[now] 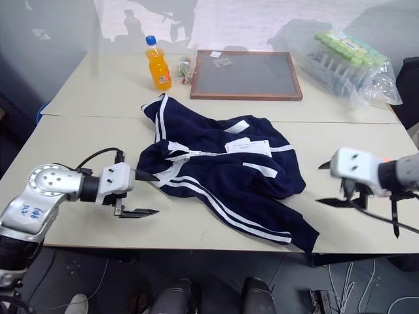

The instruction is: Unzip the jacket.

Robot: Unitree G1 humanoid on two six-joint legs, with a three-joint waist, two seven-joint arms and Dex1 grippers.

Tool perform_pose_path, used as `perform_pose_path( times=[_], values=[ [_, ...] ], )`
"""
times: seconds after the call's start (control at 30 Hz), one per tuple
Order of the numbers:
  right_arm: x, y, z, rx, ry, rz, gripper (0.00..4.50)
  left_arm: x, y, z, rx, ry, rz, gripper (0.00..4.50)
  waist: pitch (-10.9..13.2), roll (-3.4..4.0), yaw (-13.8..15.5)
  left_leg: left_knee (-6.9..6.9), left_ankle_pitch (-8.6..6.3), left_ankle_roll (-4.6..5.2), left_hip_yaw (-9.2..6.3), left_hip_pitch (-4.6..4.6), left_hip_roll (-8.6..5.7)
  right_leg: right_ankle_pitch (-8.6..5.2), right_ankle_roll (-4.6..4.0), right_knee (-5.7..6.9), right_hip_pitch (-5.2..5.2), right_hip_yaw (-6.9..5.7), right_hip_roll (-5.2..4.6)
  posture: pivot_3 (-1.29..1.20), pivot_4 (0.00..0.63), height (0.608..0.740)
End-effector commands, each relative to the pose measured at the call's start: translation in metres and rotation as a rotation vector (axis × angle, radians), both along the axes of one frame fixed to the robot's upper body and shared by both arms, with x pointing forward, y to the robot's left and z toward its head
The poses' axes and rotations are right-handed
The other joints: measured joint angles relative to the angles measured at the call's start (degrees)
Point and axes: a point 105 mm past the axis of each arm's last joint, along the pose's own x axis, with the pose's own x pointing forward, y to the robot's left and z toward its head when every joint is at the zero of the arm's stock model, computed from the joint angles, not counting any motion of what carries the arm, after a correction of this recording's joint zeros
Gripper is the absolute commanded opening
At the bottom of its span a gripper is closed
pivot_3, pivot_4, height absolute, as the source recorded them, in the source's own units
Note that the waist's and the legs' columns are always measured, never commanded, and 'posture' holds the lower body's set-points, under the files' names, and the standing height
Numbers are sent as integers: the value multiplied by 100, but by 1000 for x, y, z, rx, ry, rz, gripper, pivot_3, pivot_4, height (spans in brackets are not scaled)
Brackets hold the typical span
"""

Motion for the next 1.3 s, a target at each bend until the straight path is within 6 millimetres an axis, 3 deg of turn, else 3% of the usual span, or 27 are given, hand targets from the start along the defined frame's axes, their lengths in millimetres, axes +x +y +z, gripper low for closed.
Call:
perform_pose_path(
  times=[0.03, 0.3, 0.37, 0.6, 0.83, 0.97, 1.07, 1.2, 1.3],
  values=[
    [8, 7, -4, -51, -50, 82, 4487, 11, -13, 3, 16, -60, -33, 4500, 0, 0, -12, 0, 0, 0, 2, -1, 2, 0, 0, 0, -2, 0, 2, 0, 150, 740],
    [31, 35, -14, 2, -128, 154, 4487, 23, -24, -10, 62, -64, -66, 4500, 0, 0, -78, 0, 0, -6, 8, 0, 26, 0, 0, 1, -4, -1, 26, 0, 150, 740],
    [36, 41, -14, 23, -135, 152, 4315, 26, -23, -11, 70, -66, -61, 4116, 0, 0, -114, 0, 1, -8, 8, 0, 28, 0, 0, 3, -5, 0, 28, 0, 150, 740],
    [39, 41, -18, 20, -124, 161, 2327, 22, -15, -14, 86, -49, -81, 2221, 0, 0, -128, 2, 1, -9, 6, -1, 29, 0, 0, 3, -5, -1, 28, 0, 150, 740],
    [31, 35, -21, -5, -74, 176, 11, 13, -9, -22, 114, -19, -113, 71, 0, 0, -142, 2, 1, -9, 6, 0, 31, 0, 0, 5, -5, -1, 28, 0, 150, 740],
    [18, 29, -21, -19, -22, 188, 0, 9, 1, -26, 154, -29, -112, 26, 0, 0, -139, 1, 1, -9, 7, 2, 32, 0, 0, 6, -5, 0, 28, 0, 150, 740],
    [3, 25, -20, -26, 24, 191, 0, -6, 16, -28, 208, -21, -165, 26, 0, 0, -139, 2, 1, -9, 6, 2, 33, 0, -1, 6, -5, 0, 28, 0, 150, 740],
    [-32, 23, -23, -11, 128, 196, 0, -30, 46, -33, 331, -12, -221, 26, 0, 1, -140, -3, -3, -15, 6, 8, 37, -2, -5, 10, -6, 0, 29, 0, 150, 740],
    [-58, 25, -30, 17, 189, 179, 0, -41, 56, -33, 349, -2, -222, 26, -1, 1, -132, -3, -7, -20, 5, 12, 40, -6, -12, 15, -5, 0, 30, 0, 150, 740]
  ],
)
